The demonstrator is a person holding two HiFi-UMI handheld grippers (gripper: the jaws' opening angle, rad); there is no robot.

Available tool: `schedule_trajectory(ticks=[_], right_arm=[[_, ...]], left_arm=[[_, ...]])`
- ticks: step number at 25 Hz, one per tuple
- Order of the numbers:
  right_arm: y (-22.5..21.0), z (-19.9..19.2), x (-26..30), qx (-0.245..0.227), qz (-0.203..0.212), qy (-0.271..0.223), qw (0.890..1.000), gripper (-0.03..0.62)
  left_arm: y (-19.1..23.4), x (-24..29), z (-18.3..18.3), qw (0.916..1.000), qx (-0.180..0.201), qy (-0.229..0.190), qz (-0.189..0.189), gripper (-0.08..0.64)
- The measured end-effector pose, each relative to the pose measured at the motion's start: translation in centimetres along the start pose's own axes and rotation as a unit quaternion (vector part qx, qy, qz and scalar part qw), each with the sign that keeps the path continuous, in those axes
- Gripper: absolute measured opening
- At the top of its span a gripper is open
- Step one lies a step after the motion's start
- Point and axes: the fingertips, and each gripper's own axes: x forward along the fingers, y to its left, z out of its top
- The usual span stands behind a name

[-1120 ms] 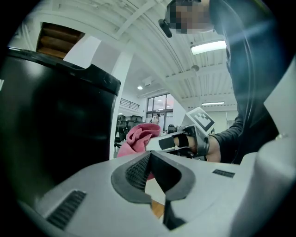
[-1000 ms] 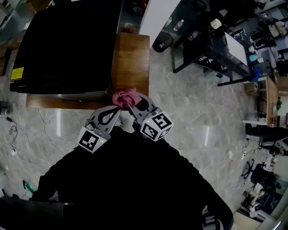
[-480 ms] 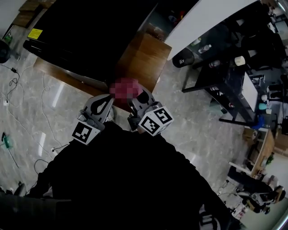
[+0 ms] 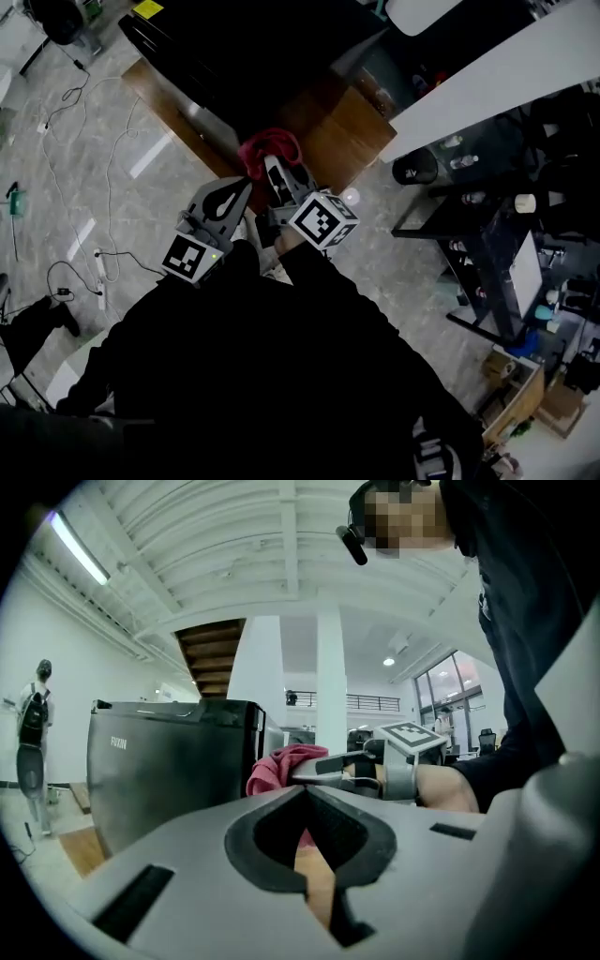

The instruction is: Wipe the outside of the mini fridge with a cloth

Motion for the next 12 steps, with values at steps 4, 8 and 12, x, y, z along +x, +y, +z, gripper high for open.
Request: schedule_trajectory(ticks=[4, 8, 12], right_arm=[[-0.2, 0.1, 1.9, 0.019, -0.002, 0.008, 1.000, 0.091], [-0.8, 0.5, 2.9, 0.007, -0.012, 0.018, 1.000, 0.092], [-3.0, 2.1, 3.5, 0.021, -0.035, 0.009, 0.999, 0.091]], left_arm=[[0.7, 0.4, 0.9, 0.9997, 0.016, -0.014, 0.007, 0.002], [2.2, 1.3, 1.3, 0.9994, 0.019, -0.027, 0.013, 0.002], [2.7, 2.8, 0.5, 0.9996, -0.002, -0.028, -0.005, 0.002]])
